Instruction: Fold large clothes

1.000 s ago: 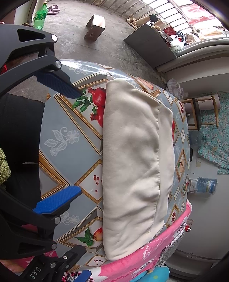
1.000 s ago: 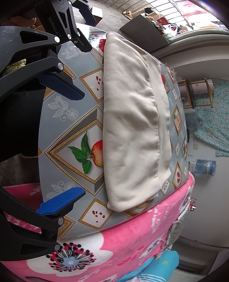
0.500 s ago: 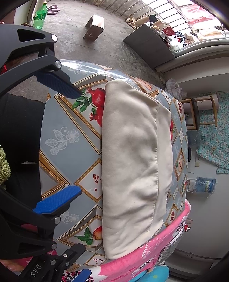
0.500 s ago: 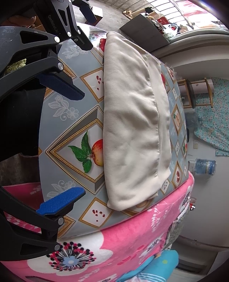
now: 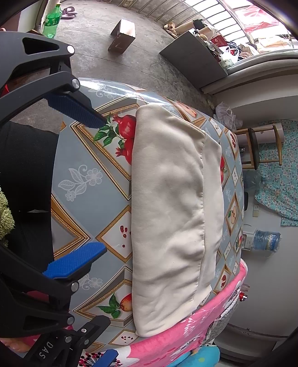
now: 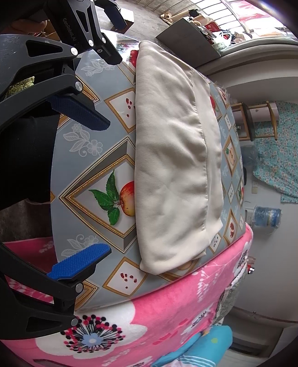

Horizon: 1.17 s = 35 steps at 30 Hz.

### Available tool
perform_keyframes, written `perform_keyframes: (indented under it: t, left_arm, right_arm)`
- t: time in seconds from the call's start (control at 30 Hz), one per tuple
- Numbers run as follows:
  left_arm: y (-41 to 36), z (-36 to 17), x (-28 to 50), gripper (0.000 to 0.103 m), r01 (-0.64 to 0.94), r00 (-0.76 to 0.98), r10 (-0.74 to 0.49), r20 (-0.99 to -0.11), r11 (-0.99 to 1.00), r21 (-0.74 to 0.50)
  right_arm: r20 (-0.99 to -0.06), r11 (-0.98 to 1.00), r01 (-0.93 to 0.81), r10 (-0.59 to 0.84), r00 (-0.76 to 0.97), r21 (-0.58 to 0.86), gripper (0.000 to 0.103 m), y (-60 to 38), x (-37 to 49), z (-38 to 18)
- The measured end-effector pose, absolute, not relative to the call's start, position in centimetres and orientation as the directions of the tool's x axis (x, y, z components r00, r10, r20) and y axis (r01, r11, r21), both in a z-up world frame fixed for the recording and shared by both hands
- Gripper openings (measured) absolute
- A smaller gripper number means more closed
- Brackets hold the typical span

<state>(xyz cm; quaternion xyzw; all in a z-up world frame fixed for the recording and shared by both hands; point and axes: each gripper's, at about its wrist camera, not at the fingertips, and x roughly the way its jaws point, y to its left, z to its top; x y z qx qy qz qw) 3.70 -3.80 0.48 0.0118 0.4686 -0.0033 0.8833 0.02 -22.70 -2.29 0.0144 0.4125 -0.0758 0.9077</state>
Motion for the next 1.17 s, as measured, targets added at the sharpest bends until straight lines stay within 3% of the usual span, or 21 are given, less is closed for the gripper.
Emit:
perform_keyframes:
  t: [1.17]
  left_arm:
    - [-3.76,0.70,3.75,0.098,0.018,0.565,0.009,-0.825,1.000,0.023]
  right_arm:
    - [-0.753,0.988,0.151,-0.129,0.646,-0.040,0.096,-22.66,0.21,-2.46]
